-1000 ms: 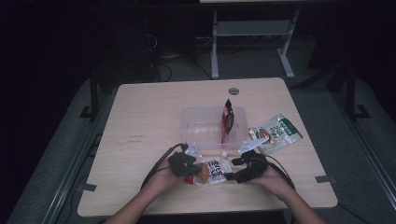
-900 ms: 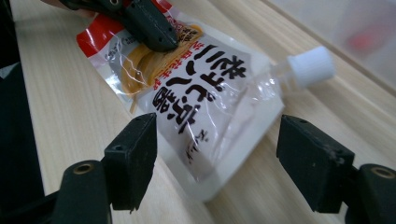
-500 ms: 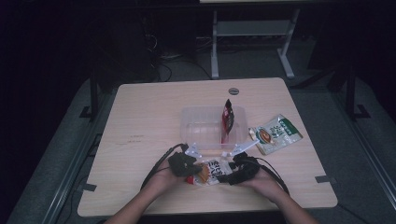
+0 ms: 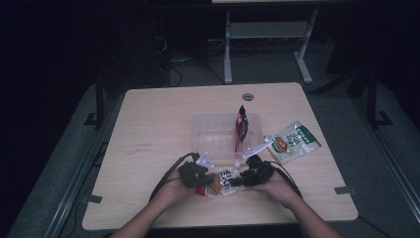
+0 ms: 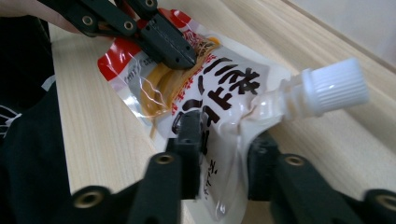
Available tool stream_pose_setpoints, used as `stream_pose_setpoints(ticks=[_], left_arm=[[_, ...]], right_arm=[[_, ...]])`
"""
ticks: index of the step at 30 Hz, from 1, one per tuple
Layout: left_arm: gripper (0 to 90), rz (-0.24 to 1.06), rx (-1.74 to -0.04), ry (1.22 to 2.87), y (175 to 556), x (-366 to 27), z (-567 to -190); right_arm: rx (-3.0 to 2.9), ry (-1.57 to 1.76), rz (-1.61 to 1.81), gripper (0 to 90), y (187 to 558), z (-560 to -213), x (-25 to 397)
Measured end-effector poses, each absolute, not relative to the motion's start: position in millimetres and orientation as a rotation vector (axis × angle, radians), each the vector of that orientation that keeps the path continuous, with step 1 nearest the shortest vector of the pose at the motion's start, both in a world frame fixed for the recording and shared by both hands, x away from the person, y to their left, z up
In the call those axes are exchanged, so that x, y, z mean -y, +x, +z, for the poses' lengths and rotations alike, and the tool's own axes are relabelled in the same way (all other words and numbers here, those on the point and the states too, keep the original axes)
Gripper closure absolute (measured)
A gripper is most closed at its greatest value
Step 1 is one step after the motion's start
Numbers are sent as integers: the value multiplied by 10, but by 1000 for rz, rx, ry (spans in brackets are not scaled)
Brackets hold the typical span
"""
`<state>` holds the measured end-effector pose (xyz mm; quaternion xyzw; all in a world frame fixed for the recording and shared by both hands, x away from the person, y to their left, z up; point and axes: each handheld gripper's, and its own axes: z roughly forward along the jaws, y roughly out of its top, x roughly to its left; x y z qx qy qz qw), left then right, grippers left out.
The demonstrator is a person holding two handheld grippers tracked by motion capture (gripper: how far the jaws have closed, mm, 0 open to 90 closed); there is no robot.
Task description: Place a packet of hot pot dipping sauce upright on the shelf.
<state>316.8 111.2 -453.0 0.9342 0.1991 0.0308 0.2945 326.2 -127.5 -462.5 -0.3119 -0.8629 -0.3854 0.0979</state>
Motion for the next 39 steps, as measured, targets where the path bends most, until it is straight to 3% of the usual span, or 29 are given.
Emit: stream_pose_setpoints(ticks=[15, 18, 23, 25, 31, 39], left_arm=[[896, 39, -536, 2452, 3176, -1175, -4517], [791, 44, -521, 2445, 3172, -1207, -4500], [733, 44, -524, 2418, 3158, -1307, -4416], [739, 45, -510, 2422, 3144, -1357, -4372], [868, 33, -510, 2456, 3093, -1454, -4359], [874, -2, -495, 2491, 3119, -1444, -4404]], right_arm=[[2592, -785, -1180, 889, 3246, -4564, 1268], [2587, -775, -1196, 893, 3239, -4561, 1268], [2609, -766, -1206, 895, 3248, -4549, 1308], [2597, -769, -1216, 895, 3243, -4542, 1325], [2608, -762, -1233, 897, 3223, -4490, 1393], [2572, -731, -1288, 896, 3195, -4434, 1419]])
